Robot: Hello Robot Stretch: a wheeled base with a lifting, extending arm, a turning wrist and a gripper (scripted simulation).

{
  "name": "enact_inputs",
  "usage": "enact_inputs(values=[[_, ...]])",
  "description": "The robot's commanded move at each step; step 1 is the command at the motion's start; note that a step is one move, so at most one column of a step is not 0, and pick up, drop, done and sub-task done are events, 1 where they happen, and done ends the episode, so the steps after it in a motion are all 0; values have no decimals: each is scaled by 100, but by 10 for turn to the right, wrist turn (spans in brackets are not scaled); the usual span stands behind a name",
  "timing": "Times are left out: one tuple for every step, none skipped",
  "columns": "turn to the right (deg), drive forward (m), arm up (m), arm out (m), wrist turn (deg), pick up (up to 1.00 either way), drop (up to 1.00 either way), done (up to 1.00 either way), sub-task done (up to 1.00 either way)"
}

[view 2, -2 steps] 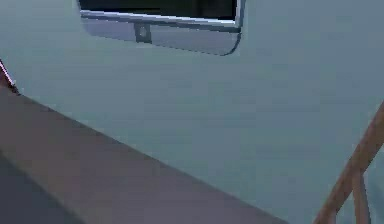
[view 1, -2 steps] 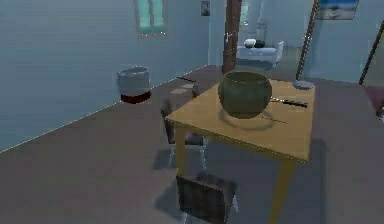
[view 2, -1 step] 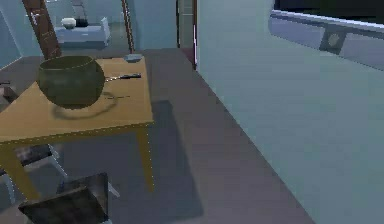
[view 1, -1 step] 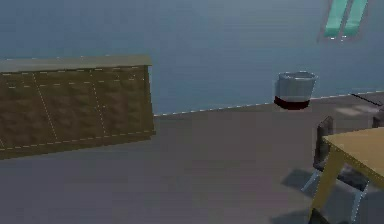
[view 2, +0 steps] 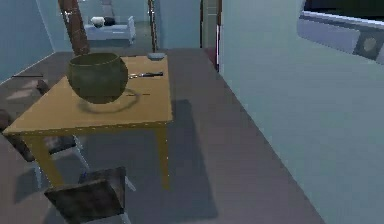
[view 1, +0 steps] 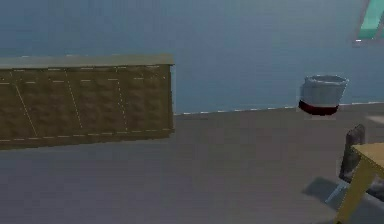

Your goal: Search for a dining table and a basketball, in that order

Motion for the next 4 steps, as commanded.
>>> enact_inputs(values=[[0,45,0,0,0,0,0,0,0],[450,0,0,0,0,0,0,0,0],[330,0,0,0,0,0,0,0,0],[0,5,0,0,0,0,0,0,0]])
